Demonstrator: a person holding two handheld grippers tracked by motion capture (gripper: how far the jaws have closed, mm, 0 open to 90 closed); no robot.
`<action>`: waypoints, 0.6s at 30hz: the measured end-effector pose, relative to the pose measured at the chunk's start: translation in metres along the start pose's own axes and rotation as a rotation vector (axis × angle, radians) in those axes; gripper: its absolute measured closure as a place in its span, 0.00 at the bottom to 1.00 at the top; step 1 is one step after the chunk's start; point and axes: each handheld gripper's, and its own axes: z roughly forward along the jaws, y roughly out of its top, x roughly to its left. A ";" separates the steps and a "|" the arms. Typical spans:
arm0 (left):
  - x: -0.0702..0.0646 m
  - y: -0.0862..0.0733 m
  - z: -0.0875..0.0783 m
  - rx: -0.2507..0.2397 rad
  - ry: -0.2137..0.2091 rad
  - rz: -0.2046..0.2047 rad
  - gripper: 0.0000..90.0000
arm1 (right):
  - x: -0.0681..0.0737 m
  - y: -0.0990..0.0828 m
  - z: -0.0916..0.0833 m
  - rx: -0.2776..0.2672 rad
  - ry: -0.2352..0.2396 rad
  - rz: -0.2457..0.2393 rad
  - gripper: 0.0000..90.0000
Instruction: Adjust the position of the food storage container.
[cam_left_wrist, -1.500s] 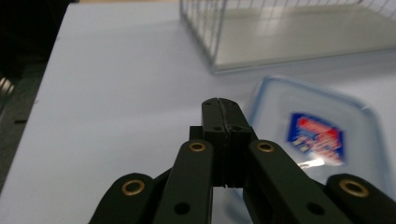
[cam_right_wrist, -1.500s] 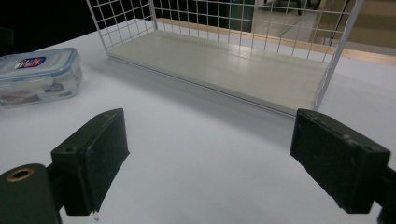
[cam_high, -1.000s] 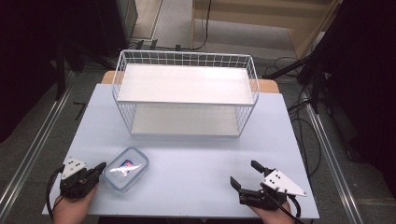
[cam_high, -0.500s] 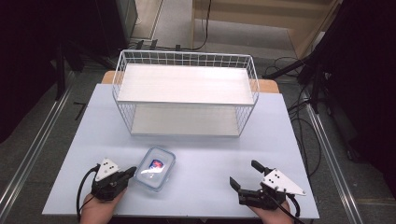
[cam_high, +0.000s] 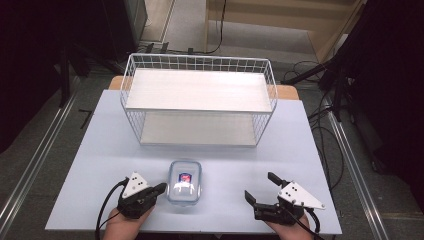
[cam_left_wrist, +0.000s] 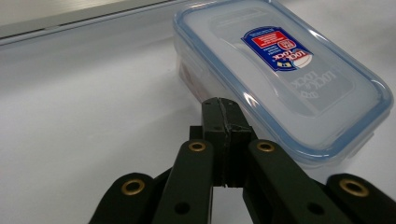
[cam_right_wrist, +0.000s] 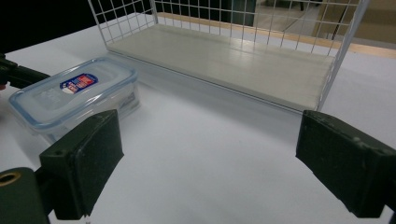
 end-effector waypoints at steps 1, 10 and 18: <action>-0.007 0.000 0.000 0.004 -0.020 0.014 1.00 | 0.000 0.000 0.000 -0.001 -0.001 -0.001 0.08; -0.041 0.003 0.007 0.003 -0.113 0.060 1.00 | 0.000 -0.001 0.001 0.006 0.003 0.005 0.09; -0.079 0.018 0.032 -0.017 -0.209 0.115 1.00 | 0.002 -0.002 0.000 0.007 0.005 0.002 0.10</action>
